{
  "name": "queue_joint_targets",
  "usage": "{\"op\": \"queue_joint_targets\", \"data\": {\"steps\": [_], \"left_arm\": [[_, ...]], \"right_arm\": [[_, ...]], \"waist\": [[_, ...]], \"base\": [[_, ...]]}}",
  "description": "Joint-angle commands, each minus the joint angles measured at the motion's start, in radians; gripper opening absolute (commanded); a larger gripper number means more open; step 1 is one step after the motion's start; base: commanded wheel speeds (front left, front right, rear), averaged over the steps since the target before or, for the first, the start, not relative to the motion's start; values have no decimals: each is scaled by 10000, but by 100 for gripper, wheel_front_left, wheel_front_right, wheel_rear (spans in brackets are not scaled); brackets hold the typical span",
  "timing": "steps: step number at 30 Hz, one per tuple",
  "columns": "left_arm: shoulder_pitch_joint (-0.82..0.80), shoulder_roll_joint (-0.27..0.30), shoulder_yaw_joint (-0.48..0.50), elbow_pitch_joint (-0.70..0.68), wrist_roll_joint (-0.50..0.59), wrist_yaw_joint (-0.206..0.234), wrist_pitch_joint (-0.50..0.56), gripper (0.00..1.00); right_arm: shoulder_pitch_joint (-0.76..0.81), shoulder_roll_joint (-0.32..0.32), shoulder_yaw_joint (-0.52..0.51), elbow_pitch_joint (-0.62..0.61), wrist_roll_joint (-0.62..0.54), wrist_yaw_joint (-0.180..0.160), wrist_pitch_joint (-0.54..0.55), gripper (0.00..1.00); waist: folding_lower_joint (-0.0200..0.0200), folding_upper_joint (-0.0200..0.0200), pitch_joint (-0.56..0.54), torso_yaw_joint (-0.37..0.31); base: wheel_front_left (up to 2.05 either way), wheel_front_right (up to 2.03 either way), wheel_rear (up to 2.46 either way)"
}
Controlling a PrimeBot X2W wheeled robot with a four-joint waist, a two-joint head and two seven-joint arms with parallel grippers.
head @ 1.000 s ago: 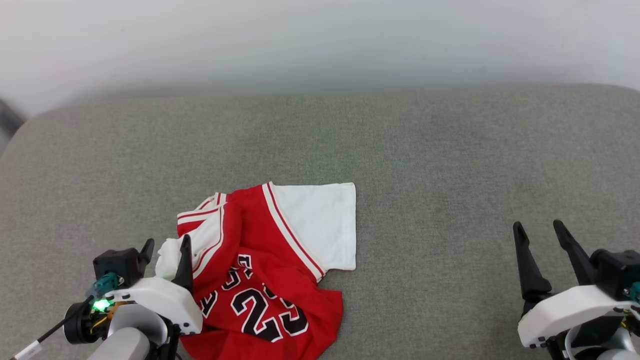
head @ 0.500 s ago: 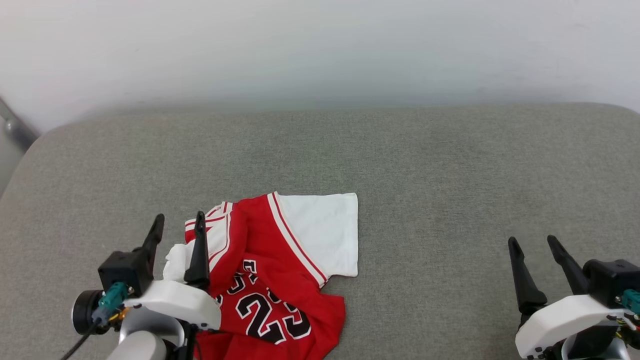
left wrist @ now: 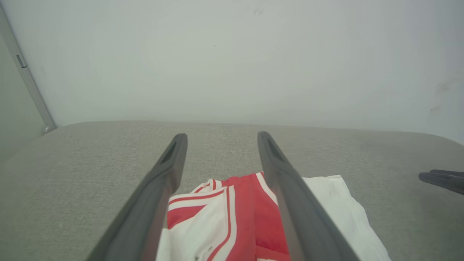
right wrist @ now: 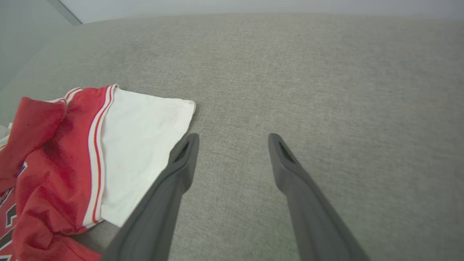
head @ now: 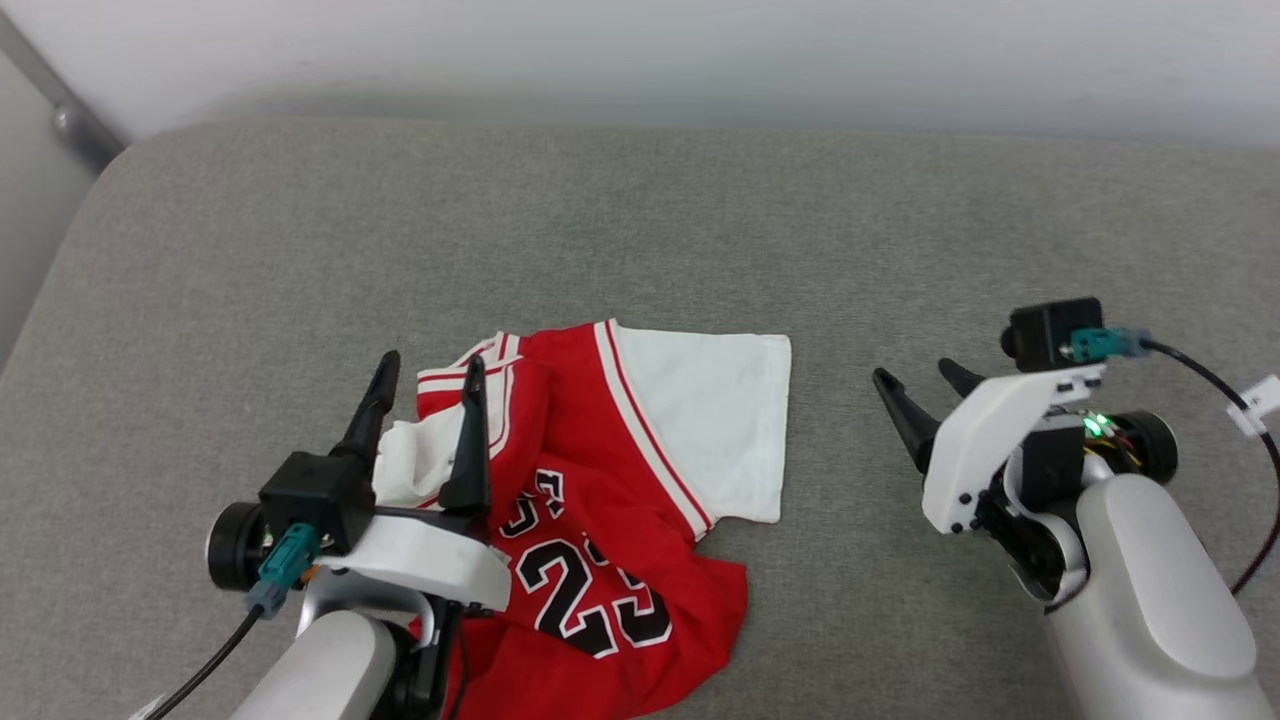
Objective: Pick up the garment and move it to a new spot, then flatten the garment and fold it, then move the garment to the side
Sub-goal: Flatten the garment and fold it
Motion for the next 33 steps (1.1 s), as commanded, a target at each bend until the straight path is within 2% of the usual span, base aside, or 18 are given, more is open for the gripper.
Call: {"op": "queue_joint_targets", "data": {"steps": [1, 7, 13, 17, 18, 19, 20, 21, 25, 26, 33], "left_arm": [[-224, -111, -42, 37, 64, -102, -23, 100], [-836, -617, -180, 240, 327, -453, -21, 100], [-1202, -1109, -94, 351, 648, -795, -22, 100], [-1233, -1321, 31, 475, 856, -1048, -22, 100], [-1223, -1371, 72, 503, 906, -1092, -22, 100], [-1198, -1414, 114, 538, 960, -1131, -22, 100], [-1163, -1451, 163, 567, 998, -1173, -22, 100], [-1117, -1487, 213, 586, 1044, -1209, -22, 100], [-947, -1568, 460, 729, 1164, -1338, -22, 100], [-815, -1601, 636, 801, 1239, -1378, -24, 100], [-291, -1440, 1120, 915, 1282, -1300, -22, 100]], "right_arm": [[-371, -104, 257, 290, 130, -3, 181, 100], [-2109, -349, 1589, 2037, 1028, -3, 1578, 100], [-3447, -461, 2212, 3586, 1420, -3, 2382, 100], [-3685, -367, 2622, 4775, 1630, -6, 3292, 100], [-3680, -327, 2719, 4994, 1713, -5, 3500, 95], [-3690, -306, 2820, 5134, 1754, -3, 3590, 46], [-3703, -273, 2931, 5241, 1852, -3, 3677, 16], [-3706, -246, 2994, 5326, 1944, 0, 3724, 0], [-4026, -346, 3228, 5168, 2126, 7, 3376, 0], [-4299, -614, 3451, 4775, 2234, -3, 2889, 0], [-4150, -1752, 3473, 3424, 2460, -3, 1853, 0]], "waist": [[0, -1, 341, 377], [0, -1, 874, 1030], [0, -1, 1383, 1446], [0, -1, 1568, 1585], [0, -1, 1589, 1608], [0, -1, 1603, 1622], [0, -1, 1605, 1631], [0, -1, 1603, 1631], [0, -1, 1527, 1572], [0, -1, 1367, 1458], [0, -1, 781, 963]], "base": [[0, 0, 0], [0, 0, 0], [0, 0, 0], [0, 0, 0], [0, 0, 0], [0, 0, 0], [0, 0, 0], [0, 0, 0], [0, 0, 0], [0, 0, 0], [0, 0, 0]]}}
